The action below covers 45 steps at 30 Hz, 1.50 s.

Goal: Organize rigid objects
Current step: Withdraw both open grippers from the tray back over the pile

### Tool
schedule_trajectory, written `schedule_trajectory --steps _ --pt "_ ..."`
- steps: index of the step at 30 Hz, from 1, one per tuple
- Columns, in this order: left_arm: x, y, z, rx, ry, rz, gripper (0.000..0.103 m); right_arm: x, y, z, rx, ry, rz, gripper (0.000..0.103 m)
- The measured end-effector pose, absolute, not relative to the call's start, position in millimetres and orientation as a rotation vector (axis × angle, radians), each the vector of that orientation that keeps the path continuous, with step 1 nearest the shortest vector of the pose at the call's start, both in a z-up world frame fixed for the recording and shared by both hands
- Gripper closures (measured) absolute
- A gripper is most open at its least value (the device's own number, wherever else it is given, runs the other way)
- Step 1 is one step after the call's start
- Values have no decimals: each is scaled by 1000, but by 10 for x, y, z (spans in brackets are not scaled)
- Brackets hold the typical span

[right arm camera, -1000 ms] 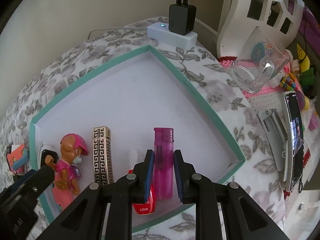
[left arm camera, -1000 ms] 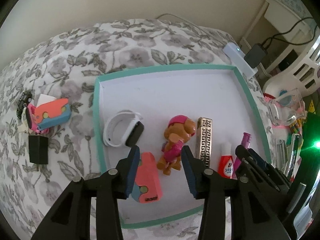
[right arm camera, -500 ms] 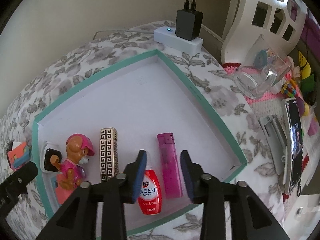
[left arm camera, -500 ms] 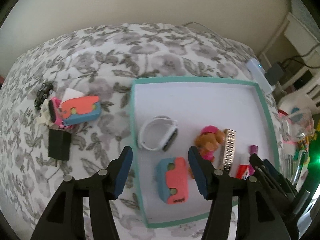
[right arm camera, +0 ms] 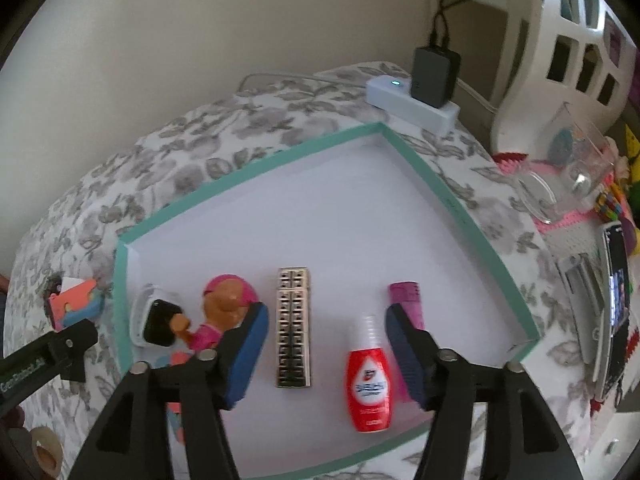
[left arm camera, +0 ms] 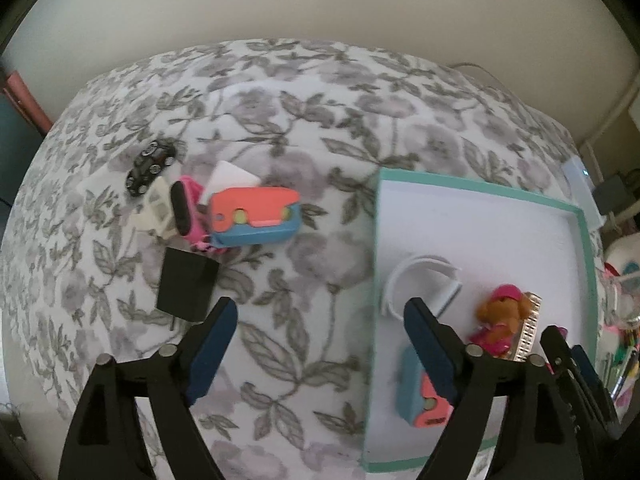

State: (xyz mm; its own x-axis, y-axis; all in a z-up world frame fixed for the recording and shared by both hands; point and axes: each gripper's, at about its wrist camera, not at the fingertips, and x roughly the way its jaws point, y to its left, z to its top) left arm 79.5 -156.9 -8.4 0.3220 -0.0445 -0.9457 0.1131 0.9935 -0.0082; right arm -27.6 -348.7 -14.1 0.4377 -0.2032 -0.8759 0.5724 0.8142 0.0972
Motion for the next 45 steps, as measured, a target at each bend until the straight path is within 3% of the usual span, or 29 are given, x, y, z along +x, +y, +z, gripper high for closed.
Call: schedule_trajectory --steps 3,6,10,11,13,31,45 --pt "836 -1488 -98 46 1246 -87 9 -246 -3425 -126 402 1002 -483 28" --pt "885 -1398 -113 20 1252 -76 8 -230 -3385 -125 390 1001 -477 18" --pt "975 -1192 -122 -16 1257 -34 8 -218 -3356 -117 389 994 -467 17" --pt "1005 -1125 -125 -25 1258 -20 8 -216 -3350 -115 387 994 -467 15" --pt "1066 -988 -120 -36 1259 5 8 -204 -3322 -112 378 997 -471 0" --pt "1348 324 117 -126 1191 219 8 229 -2301 256 209 905 -245 0" --pt "1501 546 -70 -151 1227 218 8 651 -1472 14 170 993 -10 0"
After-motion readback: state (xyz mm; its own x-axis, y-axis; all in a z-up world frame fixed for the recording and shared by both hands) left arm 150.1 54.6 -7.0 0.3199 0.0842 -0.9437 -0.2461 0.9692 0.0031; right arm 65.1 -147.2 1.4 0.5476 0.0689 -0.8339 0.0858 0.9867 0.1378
